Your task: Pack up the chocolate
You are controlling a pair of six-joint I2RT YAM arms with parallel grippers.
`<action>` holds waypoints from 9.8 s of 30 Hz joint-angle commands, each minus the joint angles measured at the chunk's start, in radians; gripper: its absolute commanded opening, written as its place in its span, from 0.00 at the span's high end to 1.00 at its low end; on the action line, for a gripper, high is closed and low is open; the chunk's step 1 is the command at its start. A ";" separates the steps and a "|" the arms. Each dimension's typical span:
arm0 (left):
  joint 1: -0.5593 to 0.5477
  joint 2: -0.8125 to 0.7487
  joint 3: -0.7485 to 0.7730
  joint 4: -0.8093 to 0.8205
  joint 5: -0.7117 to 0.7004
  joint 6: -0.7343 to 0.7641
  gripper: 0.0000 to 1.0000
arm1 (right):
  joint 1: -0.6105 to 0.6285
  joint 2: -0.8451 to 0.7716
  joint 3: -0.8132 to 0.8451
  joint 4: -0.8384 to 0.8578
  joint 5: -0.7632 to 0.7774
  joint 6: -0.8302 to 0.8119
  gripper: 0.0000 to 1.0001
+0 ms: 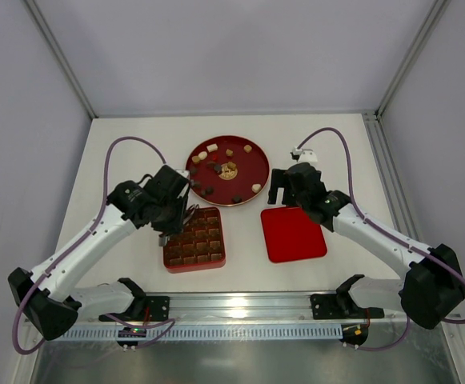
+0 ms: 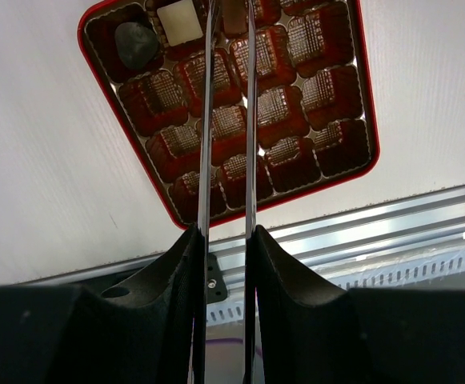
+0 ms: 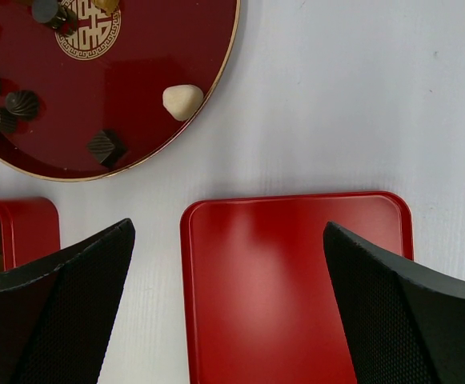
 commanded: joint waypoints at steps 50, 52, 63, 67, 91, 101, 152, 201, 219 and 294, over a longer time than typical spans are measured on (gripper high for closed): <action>0.023 0.231 0.347 -0.015 -0.067 0.101 0.60 | 0.008 0.004 0.044 0.026 -0.012 -0.001 0.00; 0.033 0.271 0.378 -0.006 -0.065 0.112 0.60 | 0.007 0.011 0.051 0.015 -0.017 -0.008 0.00; 0.109 0.484 0.451 0.075 -0.022 0.159 0.60 | 0.002 0.022 0.087 -0.006 -0.030 -0.045 0.00; 0.113 0.542 0.470 0.085 -0.005 0.164 0.60 | -0.004 0.025 0.087 -0.009 -0.035 -0.058 0.00; 0.116 0.595 0.428 0.099 0.025 0.179 0.61 | -0.012 0.017 0.059 0.006 -0.043 -0.042 0.00; 0.116 0.630 0.441 0.100 0.048 0.185 0.63 | -0.012 0.008 0.050 0.006 -0.035 -0.041 0.00; 0.116 0.674 0.543 -0.029 0.077 0.228 0.67 | -0.021 0.022 0.044 0.024 -0.038 -0.030 0.00; 0.115 0.604 0.665 -0.062 0.033 0.195 0.71 | -0.035 0.031 0.051 0.030 -0.038 -0.032 0.00; 0.095 0.432 0.531 -0.102 0.070 0.175 0.70 | -0.036 0.027 0.061 0.017 -0.026 -0.025 0.00; 0.056 0.407 0.557 -0.027 -0.039 0.158 0.62 | -0.042 -0.068 0.007 -0.028 0.003 -0.012 0.00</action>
